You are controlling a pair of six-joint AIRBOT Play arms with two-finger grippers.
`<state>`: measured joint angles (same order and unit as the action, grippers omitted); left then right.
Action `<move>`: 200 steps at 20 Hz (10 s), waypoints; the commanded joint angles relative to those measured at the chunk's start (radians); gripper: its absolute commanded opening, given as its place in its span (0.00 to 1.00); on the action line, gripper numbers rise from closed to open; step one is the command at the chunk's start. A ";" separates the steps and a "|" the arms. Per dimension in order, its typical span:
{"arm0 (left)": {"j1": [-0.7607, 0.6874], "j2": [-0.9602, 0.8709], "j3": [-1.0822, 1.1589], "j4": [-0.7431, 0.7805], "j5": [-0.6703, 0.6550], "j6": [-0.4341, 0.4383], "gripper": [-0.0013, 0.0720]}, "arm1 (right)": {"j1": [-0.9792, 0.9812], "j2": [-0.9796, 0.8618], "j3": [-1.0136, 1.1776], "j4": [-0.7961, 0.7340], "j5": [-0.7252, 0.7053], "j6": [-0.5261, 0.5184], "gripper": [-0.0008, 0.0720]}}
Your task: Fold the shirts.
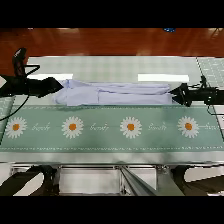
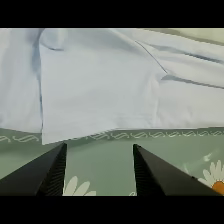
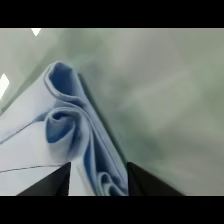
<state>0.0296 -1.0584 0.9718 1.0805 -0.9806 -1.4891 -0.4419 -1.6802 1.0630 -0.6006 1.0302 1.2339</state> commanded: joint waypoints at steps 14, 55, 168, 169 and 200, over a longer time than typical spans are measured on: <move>-0.089 -0.015 -0.010 -0.105 0.016 0.080 0.04 | 0.150 0.271 0.066 -0.249 0.139 0.010 0.04; 0.261 0.267 0.170 0.054 -0.275 0.011 0.04 | 0.647 0.568 -0.037 0.074 -0.131 0.071 0.04; 0.146 0.329 -0.256 -0.121 0.083 0.000 0.05 | -0.759 0.925 -0.109 -1.218 0.779 0.441 0.57; 0.137 0.319 -0.256 -0.122 0.115 0.011 0.05 | -0.759 0.922 -0.107 -1.188 0.762 0.428 0.57; -0.150 -0.315 0.383 0.393 -0.251 -0.132 0.05 | 0.630 0.238 0.346 -1.000 0.230 0.493 0.04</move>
<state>-0.1207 -1.3666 1.3537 1.4696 -1.2285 -1.6196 0.1856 -1.4406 1.4082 -1.5932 1.2617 1.7248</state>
